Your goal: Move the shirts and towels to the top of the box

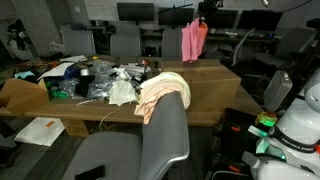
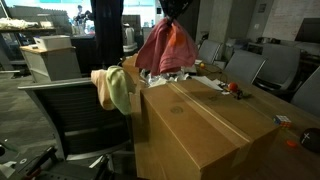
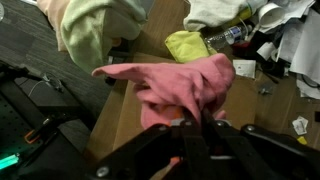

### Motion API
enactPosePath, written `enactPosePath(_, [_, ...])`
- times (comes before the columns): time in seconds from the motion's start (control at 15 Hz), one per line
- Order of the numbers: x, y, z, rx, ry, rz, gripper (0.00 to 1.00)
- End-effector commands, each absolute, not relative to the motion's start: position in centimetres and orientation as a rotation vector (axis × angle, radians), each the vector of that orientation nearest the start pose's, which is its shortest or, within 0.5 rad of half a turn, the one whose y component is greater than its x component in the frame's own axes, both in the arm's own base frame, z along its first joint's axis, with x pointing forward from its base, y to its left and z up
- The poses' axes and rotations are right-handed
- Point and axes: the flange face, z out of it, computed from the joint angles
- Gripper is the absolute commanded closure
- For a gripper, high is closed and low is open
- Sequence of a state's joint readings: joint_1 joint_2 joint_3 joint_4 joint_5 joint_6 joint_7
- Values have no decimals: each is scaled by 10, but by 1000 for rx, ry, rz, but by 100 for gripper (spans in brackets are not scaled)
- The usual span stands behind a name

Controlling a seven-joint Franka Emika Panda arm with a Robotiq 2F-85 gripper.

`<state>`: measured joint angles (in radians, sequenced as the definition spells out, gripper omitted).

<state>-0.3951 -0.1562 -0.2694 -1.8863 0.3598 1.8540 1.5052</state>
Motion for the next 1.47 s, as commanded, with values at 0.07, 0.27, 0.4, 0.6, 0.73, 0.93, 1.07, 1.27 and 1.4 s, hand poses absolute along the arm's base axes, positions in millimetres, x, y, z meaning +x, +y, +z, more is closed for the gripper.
enactPosePath(0.07, [436,-341,616,-996,2569,-164,63])
enactPosePath(0.27, [435,-353,611,-968,2616,-168,41])
enactPosePath(0.4, [432,-349,602,-1028,2574,-75,26])
enactPosePath(0.6, [425,-333,582,-1173,2424,-42,4])
enactPosePath(0.73, [421,-309,560,-1294,2346,-15,0])
enactPosePath(0.93, [418,-260,520,-1500,2238,79,0])
enactPosePath(1.07, [420,-221,495,-1640,2165,159,0])
enactPosePath(1.27, [434,-160,467,-1843,2046,287,0])
enactPosePath(1.4, [446,-119,455,-1976,1964,363,0])
